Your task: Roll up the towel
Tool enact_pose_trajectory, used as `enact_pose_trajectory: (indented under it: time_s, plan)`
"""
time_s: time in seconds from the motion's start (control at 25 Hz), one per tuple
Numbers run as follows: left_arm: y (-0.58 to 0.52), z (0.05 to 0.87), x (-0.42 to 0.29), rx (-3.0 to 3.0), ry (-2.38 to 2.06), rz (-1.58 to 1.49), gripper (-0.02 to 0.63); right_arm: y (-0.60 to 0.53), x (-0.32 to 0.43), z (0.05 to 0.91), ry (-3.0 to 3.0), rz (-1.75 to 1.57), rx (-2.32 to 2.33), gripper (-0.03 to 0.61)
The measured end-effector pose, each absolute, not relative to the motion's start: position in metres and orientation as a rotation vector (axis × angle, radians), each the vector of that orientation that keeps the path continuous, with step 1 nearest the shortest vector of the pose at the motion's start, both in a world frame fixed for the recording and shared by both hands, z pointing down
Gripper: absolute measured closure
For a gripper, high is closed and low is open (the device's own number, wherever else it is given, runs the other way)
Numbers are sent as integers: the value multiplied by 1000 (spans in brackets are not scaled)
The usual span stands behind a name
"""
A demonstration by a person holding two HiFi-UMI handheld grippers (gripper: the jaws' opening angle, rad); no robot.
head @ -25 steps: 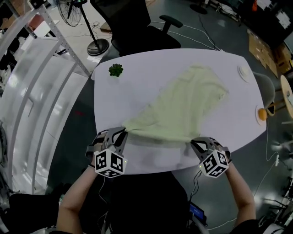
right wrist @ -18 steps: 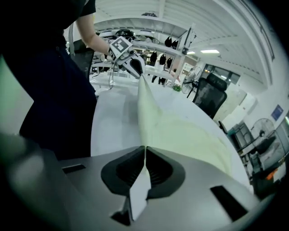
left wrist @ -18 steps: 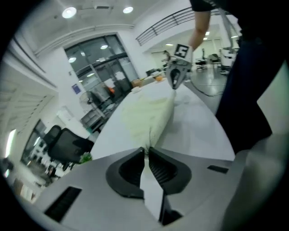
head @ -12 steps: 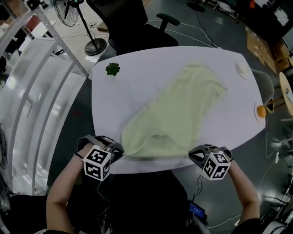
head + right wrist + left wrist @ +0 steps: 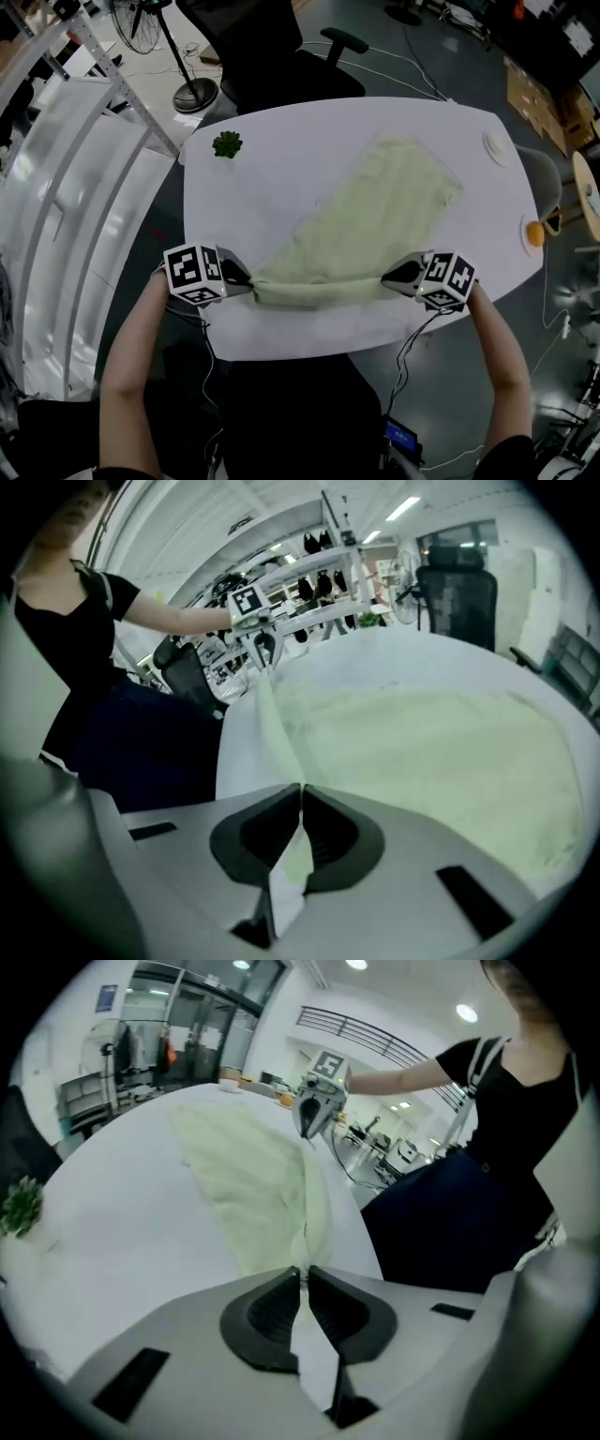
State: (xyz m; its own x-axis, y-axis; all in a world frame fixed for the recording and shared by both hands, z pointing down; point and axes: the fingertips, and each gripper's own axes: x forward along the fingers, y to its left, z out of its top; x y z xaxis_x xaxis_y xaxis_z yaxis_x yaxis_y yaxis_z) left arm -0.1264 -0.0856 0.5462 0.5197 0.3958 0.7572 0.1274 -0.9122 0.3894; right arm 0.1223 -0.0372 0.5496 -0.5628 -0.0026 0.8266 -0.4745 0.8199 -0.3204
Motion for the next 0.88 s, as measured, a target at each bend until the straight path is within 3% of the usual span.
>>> enact_pose_trajectory:
  time_s: [0.28, 0.36, 0.48, 0.52, 0.64, 0.76, 0.88]
  plan:
    - [-157, 585, -128, 2445, -155, 1398, 557, -102, 148, 584, -1971, 566, 641, 565]
    - [-164, 588, -131, 2418, -283, 1362, 479, -107, 158, 591, -1898, 481, 694, 548]
    - [-165, 571, -142, 2403, -433, 1200, 289, -105, 166, 585, -1877, 434, 768, 387]
    - [-163, 561, -147, 2411, -480, 1143, 278, -105, 167, 577, -1893, 427, 808, 354]
    - [-144, 529, -158, 2449, -596, 1039, 279, -100, 166, 547, -1950, 385, 901, 354]
    - [-112, 523, -154, 2437, -654, 1030, 359, -81, 155, 537, -1979, 380, 887, 354]
    - [-88, 542, -132, 2403, -686, 1062, 373, -67, 151, 549, -1966, 400, 875, 357]
